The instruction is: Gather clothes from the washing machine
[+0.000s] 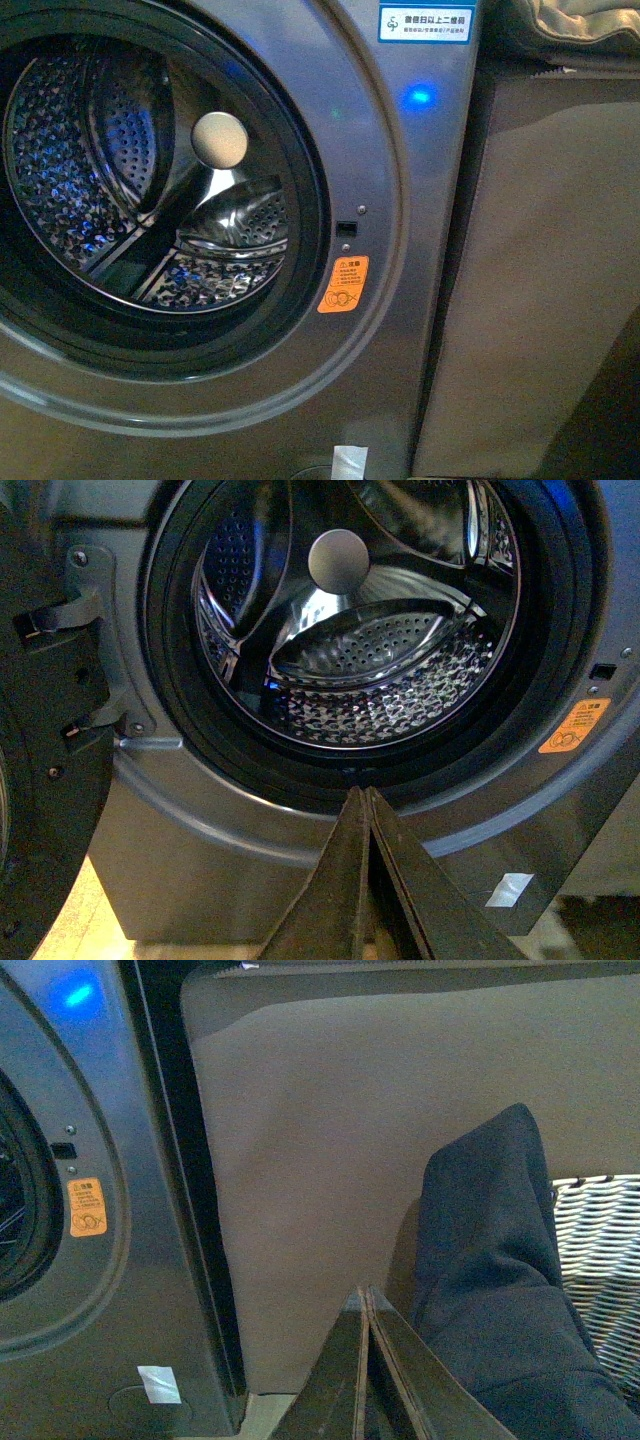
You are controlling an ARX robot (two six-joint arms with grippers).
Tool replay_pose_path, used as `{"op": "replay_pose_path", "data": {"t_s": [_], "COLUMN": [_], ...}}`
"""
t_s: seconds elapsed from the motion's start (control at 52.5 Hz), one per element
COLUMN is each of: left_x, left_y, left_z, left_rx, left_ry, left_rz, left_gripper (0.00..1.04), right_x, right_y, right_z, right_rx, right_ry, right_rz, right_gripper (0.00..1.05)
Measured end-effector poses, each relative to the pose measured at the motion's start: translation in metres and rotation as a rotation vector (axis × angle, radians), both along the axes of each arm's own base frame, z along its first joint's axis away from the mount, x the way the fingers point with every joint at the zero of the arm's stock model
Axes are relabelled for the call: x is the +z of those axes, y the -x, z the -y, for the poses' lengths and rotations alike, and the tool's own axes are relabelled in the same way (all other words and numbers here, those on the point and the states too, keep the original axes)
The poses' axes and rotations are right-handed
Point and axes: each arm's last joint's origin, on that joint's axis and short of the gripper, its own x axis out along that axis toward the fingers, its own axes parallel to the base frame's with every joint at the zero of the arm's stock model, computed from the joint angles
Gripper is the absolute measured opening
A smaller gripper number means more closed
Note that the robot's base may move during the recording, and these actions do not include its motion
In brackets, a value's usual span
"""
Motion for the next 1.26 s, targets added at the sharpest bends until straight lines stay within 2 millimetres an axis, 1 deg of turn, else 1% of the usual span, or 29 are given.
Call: {"op": "replay_pose_path", "data": {"t_s": [0.209,0.305,0.381,0.438,0.857,0.876,0.971,0.99,1.028,1.085,1.104,1.142,1.161,1.18,1.237,1.256], "left_x": [-0.007,-0.013,-0.013,-0.018,-0.018,-0.018,-0.018,-0.018,-0.018,-0.018,-0.018,-0.018,-0.018,-0.018,-0.018,-0.018], "left_y": [0.003,0.011,0.014,0.014,0.015,0.015,0.015,0.015,0.015,0.015,0.015,0.015,0.015,0.015,0.015,0.015], "left_z": [0.000,0.000,0.000,0.000,0.000,0.000,0.000,0.000,0.000,0.000,0.000,0.000,0.000,0.000,0.000,0.000], "left_rx": [0.000,0.000,0.001,0.000,0.000,0.000,0.000,0.000,0.000,0.000,0.000,0.000,0.000,0.000,0.000,0.000], "left_ry": [0.000,0.000,0.000,-0.002,-0.001,-0.002,-0.001,-0.001,-0.001,-0.001,-0.002,-0.001,-0.001,-0.001,-0.001,-0.001], "left_rz": [0.000,-0.028,-0.002,0.004,0.010,0.010,0.010,0.010,0.010,0.010,0.010,0.010,0.010,0.010,0.010,0.010], "left_gripper": [0.04,0.04,0.04,0.04,0.04,0.04,0.04,0.05,0.11,0.21,0.23,0.30,0.34,0.36,0.46,0.48], "right_x": [0.000,0.000,0.000,0.000,0.000,0.000,0.000,0.000,0.000,0.000,0.000,0.000,0.000,0.000,0.000,0.000], "right_y": [0.000,0.000,0.000,0.000,0.000,0.000,0.000,0.000,0.000,0.000,0.000,0.000,0.000,0.000,0.000,0.000], "right_z": [0.000,0.000,0.000,0.000,0.000,0.000,0.000,0.000,0.000,0.000,0.000,0.000,0.000,0.000,0.000,0.000], "right_rx": [0.000,0.000,0.001,0.000,0.000,0.000,0.000,0.000,0.000,0.000,0.000,0.000,0.000,0.000,0.000,0.000], "right_ry": [0.000,0.000,0.000,0.000,0.001,0.002,0.002,0.002,0.002,0.002,0.002,0.002,0.002,0.002,0.002,0.002], "right_rz": [0.000,0.000,0.000,0.000,0.000,0.000,0.000,0.000,0.000,0.000,0.000,0.000,0.000,0.000,0.000,0.000], "right_gripper": [0.02,0.02,0.02,0.02,0.03,0.05,0.20,0.24,0.29,0.39,0.41,0.48,0.50,0.54,0.64,0.66]}}
